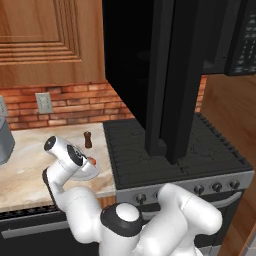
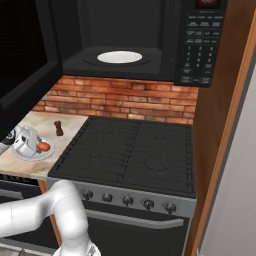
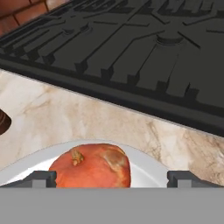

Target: Pick the squash from the counter and place it in the microwave.

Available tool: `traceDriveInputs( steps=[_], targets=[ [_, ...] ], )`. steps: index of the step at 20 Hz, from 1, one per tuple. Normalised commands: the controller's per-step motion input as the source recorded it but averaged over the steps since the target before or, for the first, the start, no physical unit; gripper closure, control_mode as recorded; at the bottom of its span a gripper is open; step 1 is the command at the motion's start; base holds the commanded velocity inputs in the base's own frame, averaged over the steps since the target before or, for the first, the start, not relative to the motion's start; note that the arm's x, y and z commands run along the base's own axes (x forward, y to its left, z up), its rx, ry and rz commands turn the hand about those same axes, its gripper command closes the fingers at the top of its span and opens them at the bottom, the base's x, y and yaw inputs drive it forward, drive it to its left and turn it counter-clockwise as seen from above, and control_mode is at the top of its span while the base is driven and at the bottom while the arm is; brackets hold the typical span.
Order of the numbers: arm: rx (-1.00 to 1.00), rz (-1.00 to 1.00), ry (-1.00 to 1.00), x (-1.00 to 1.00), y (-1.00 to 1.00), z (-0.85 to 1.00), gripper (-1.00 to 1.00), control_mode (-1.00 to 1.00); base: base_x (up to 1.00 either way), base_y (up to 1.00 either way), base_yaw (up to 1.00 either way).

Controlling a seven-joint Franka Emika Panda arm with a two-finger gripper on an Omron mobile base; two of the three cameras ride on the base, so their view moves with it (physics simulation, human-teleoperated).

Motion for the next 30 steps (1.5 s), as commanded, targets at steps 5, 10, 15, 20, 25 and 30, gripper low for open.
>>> traceDriveInputs(
  steps=[5, 10, 15, 20, 25, 30],
  targets=[
    [0.00, 0.04, 0.03, 0.13, -0.23, -0.26, -1.00, -1.00, 0.00, 0.00, 0.00],
    [0.00, 0.04, 0.08, 0.00, -0.31, -0.39, -1.00, -1.00, 0.00, 0.00, 0.00],
    [0.00, 0.02, 0.09, -0.01, -0.22, -0.53, -1.00, -1.00, 0.00, 0.00, 0.00],
    [0.00, 0.02, 0.09, 0.00, -0.25, -0.66, -1.00, -1.00, 0.00, 0.00, 0.00],
    [0.00, 0.01, 0.07, 0.00, -0.30, -0.67, 1.00, -1.00, 0.00, 0.00, 0.00],
    [0.00, 0.01, 0.03, -0.08, -0.30, -0.49, 1.00, -1.00, 0.00, 0.00, 0.00]
  ],
)
